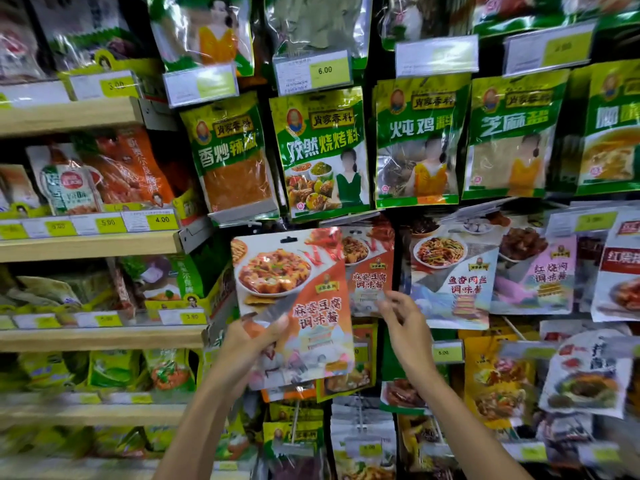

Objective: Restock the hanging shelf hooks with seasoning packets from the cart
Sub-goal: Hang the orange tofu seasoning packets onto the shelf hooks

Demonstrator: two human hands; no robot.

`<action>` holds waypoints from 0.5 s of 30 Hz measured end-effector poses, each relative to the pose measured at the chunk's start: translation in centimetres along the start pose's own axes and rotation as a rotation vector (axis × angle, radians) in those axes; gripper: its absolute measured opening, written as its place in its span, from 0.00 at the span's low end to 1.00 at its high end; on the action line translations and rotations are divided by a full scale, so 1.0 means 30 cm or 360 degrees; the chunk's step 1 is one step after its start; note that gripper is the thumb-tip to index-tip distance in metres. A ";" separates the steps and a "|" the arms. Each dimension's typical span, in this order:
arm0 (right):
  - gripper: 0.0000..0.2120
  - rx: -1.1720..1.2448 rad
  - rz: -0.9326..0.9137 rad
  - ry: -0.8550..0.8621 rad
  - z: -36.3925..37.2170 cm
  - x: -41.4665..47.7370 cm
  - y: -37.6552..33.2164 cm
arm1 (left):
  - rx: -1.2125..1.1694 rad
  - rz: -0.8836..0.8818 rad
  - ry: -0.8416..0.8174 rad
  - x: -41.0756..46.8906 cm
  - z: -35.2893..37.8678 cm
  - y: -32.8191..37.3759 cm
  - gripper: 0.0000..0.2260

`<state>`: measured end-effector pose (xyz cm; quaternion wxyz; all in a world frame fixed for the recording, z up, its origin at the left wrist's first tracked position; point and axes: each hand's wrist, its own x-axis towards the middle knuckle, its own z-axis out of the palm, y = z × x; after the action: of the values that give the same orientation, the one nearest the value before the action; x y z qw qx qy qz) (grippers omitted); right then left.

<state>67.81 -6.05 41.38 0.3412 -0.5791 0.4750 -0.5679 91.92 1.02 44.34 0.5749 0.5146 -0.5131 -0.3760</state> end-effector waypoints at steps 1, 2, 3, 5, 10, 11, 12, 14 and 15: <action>0.14 0.0216 0.0074 -0.0140 0.004 -0.024 -0.022 | -0.0020 -0.0033 -0.0058 0.000 0.023 -0.006 0.21; 0.18 0.0446 0.0169 -0.0283 0.010 -0.040 -0.042 | -0.0034 -0.0067 -0.0124 0.001 0.051 -0.009 0.21; 0.22 0.0593 0.0247 -0.0393 0.013 -0.049 -0.059 | -0.0053 -0.0097 -0.0184 0.002 0.078 -0.007 0.20; 0.24 0.0591 0.0257 -0.0528 0.014 -0.051 -0.081 | -0.0054 -0.0137 -0.0226 0.004 0.137 0.002 0.20; 0.22 0.0547 0.0264 -0.0438 -0.031 -0.024 -0.066 | 0.0023 -0.0138 -0.0239 0.002 0.235 0.028 0.17; 0.22 0.0559 0.0271 -0.0419 -0.041 -0.018 -0.057 | 0.0133 -0.0119 -0.0263 0.004 0.239 0.032 0.18; 0.20 0.0556 0.0277 -0.0402 -0.047 -0.012 -0.046 | 0.0268 -0.0081 -0.0282 0.013 0.239 0.039 0.20; 0.14 0.0519 0.0303 -0.0361 -0.055 0.004 -0.026 | 0.0601 0.0046 -0.0236 0.042 0.225 0.069 0.18; 0.12 0.0495 0.0320 -0.0330 -0.057 0.015 -0.017 | 0.0831 0.0123 -0.0112 0.058 0.210 0.100 0.16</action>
<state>66.17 -6.06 42.20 0.5284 -0.5246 0.3993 -0.5349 85.81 -1.37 47.29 0.4183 0.6122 -0.6316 -0.2264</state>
